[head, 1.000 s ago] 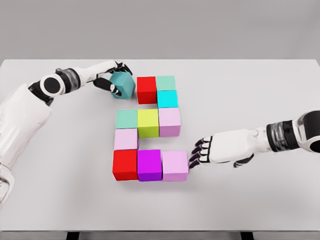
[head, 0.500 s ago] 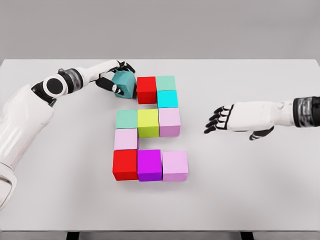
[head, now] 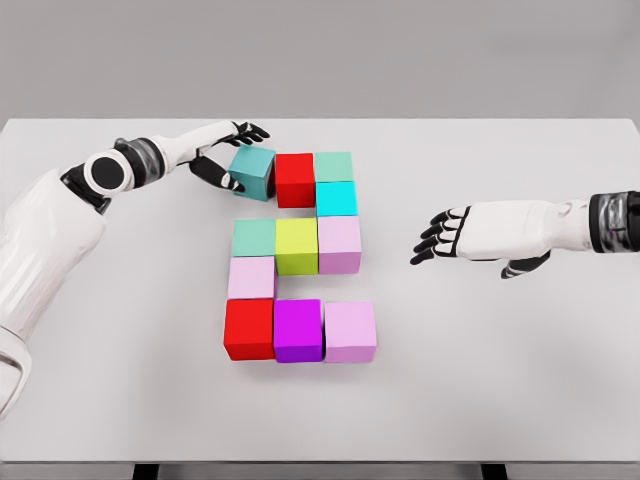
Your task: Assemble the squares on the desktop into the number 2
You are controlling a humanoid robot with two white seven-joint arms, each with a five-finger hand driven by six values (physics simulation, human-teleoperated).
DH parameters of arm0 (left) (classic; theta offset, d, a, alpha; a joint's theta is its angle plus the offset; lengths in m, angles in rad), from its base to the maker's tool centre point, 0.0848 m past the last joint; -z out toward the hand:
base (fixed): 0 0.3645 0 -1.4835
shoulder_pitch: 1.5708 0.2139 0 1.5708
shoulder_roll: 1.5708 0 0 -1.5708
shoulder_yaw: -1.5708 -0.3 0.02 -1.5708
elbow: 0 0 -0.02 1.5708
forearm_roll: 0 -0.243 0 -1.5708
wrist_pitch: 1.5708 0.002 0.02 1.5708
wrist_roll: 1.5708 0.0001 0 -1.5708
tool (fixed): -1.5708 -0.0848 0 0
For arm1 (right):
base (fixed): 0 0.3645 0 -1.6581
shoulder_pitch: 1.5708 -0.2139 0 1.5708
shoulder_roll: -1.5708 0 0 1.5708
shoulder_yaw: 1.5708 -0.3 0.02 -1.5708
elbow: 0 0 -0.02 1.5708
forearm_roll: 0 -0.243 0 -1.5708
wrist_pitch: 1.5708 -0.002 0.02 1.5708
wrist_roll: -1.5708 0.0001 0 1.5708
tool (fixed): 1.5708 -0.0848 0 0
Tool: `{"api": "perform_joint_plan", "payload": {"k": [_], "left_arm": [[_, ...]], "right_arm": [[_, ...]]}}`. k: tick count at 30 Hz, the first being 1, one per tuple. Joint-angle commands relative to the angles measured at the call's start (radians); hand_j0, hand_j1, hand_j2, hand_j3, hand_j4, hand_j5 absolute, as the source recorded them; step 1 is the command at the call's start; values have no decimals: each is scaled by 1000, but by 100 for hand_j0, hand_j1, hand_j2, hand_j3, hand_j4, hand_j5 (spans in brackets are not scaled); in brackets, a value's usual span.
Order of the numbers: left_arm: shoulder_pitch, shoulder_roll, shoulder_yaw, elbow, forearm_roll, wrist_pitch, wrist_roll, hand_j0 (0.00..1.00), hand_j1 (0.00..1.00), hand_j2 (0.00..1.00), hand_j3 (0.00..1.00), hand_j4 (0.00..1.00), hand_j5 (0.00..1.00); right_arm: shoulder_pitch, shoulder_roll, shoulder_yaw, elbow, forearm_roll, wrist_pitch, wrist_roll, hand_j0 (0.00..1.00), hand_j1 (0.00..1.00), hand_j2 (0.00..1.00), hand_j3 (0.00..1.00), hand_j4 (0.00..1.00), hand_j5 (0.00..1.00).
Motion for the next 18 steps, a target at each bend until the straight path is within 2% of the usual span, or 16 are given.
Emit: {"api": "perform_joint_plan", "payload": {"k": [1, 6, 8, 9, 10, 11, 12, 14, 15, 17, 18], "left_arm": [[0, 7, 3, -3, 8, -3, -2, 89, 89, 89, 89, 89, 89], [-11, 53, -3, -8, 36, -6, -10, 89, 89, 89, 89, 89, 89], [-12, 79, -4, -6, 37, -3, -13, 87, 87, 87, 87, 87, 87], [-18, 92, -7, -5, 36, -3, -17, 82, 82, 82, 82, 82, 82], [-23, 99, -17, -3, 32, -3, -34, 72, 72, 72, 72, 72, 72], [-32, 101, -38, 1, 29, -1, -54, 57, 57, 57, 57, 57, 57], [-40, 99, -52, 7, 26, -1, -54, 48, 48, 48, 48, 48, 48], [-38, 101, -66, 10, 26, 14, -65, 44, 44, 44, 44, 44, 44], [-38, 101, -80, 17, 26, 22, -103, 41, 41, 41, 41, 41, 41], [-43, 104, -86, 15, 25, 17, -128, 35, 35, 35, 35, 35, 35], [-43, 109, -84, 15, 25, 19, -128, 35, 35, 35, 35, 35, 35]], "right_arm": [[0, -2, -8, 0, -5, 2, 0, 100, 100, 100, 100, 100, 100], [8, 0, -7, -14, -3, 2, 0, 100, 100, 100, 100, 100, 100], [18, 0, 39, -57, 4, 2, 0, 100, 100, 100, 100, 100, 100], [18, 1, 69, -68, 4, 2, 0, 100, 100, 100, 100, 100, 100], [18, 3, 81, -74, 4, 2, 0, 100, 100, 100, 100, 100, 100], [18, 4, 87, -74, 4, 2, 0, 100, 100, 100, 100, 100, 100], [20, 6, 93, -75, 6, 2, 0, 100, 100, 100, 100, 100, 100], [20, 9, 115, -75, 7, 2, 0, 100, 100, 100, 100, 100, 100], [20, 12, 122, -77, 7, 2, 0, 100, 100, 100, 100, 100, 100], [20, 16, 122, -78, 7, 2, 0, 100, 100, 100, 100, 100, 100], [20, 21, 127, -78, 7, 2, 0, 100, 100, 100, 100, 100, 100]]}}
